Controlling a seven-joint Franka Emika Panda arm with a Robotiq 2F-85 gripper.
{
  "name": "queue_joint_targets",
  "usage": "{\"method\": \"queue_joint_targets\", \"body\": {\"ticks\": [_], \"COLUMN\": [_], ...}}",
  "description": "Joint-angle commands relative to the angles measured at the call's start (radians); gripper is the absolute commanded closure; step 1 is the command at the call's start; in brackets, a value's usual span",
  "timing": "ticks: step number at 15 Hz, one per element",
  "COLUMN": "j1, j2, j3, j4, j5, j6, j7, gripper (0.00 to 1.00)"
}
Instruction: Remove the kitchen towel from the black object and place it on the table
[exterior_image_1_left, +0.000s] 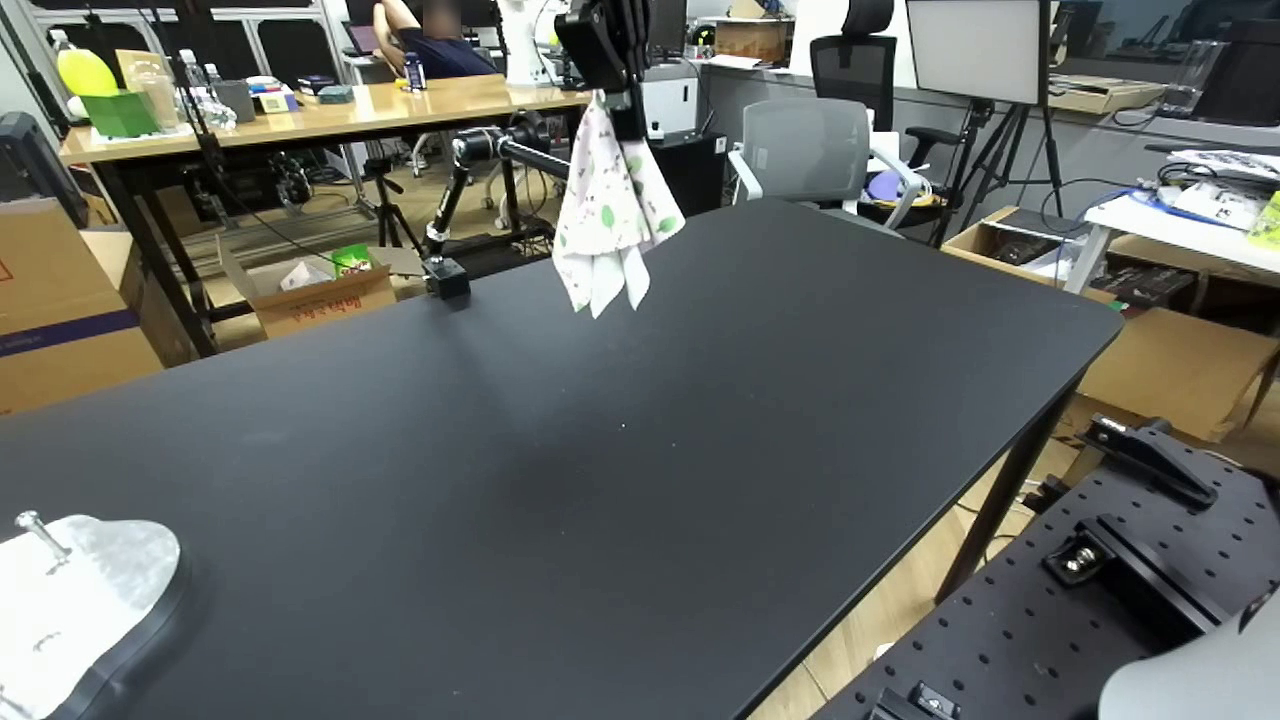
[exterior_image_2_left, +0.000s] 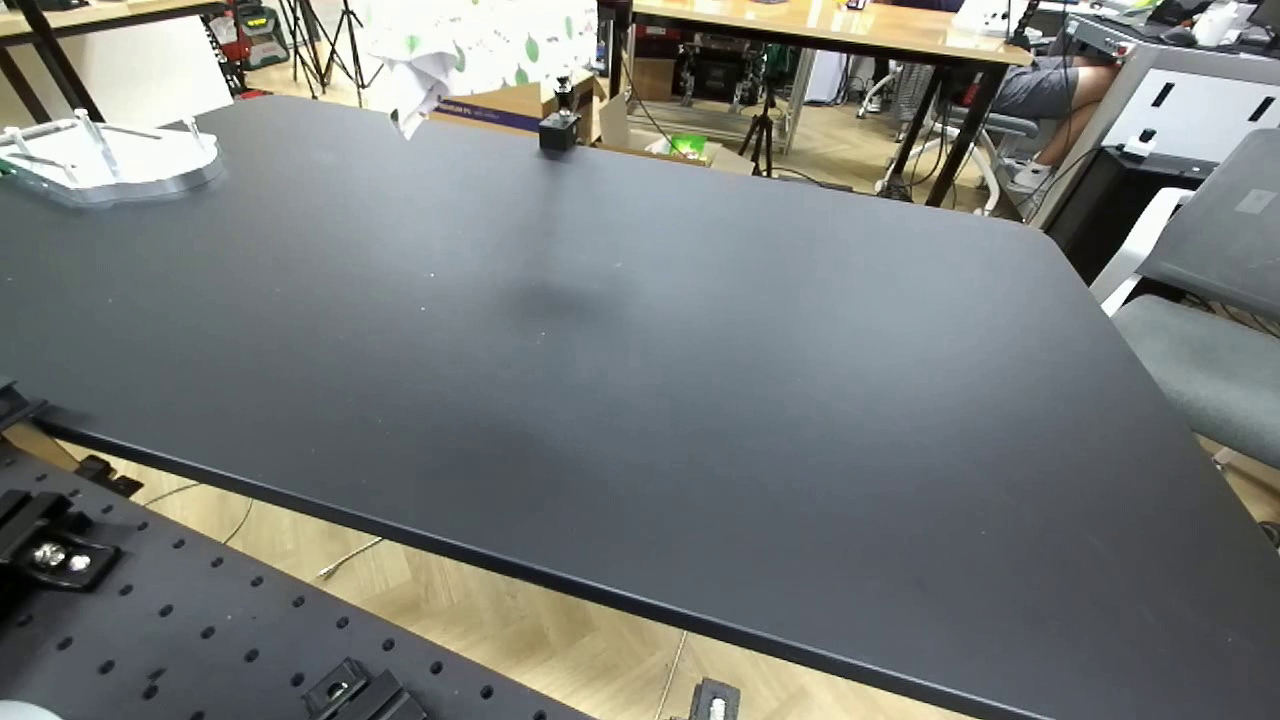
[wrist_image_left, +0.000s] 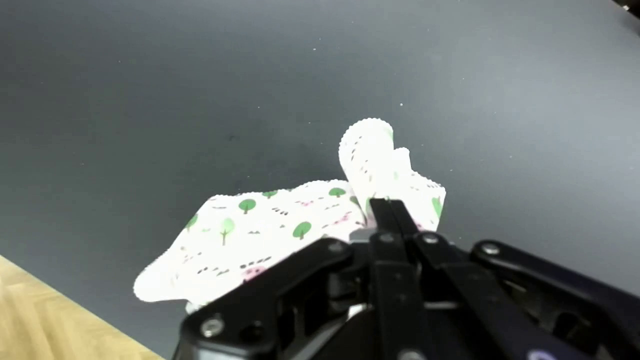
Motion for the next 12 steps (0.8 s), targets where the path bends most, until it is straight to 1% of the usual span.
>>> {"method": "queue_joint_targets", "body": {"ticks": [1, 3, 7, 8, 10, 12], "j1": [0.031, 0.031, 0.019, 0.018, 0.025, 0.033], "j2": [0.004, 0.051, 0.177, 0.211, 0.267, 0.319], "j3": [0.016, 0.024, 0.02, 0.016, 0.01, 0.003], "j4": [-0.029, -0.027, 0.017, 0.029, 0.052, 0.075], "j5": [-0.008, -0.046, -0.152, -0.195, -0.242, -0.254], "j6": [-0.014, 0.014, 0.053, 0.056, 0.043, 0.019], "j7": [0.014, 0.072, 0.239, 0.299, 0.363, 0.395], "gripper": [1.0, 1.0, 1.0, 1.0, 1.0, 1.0]}}
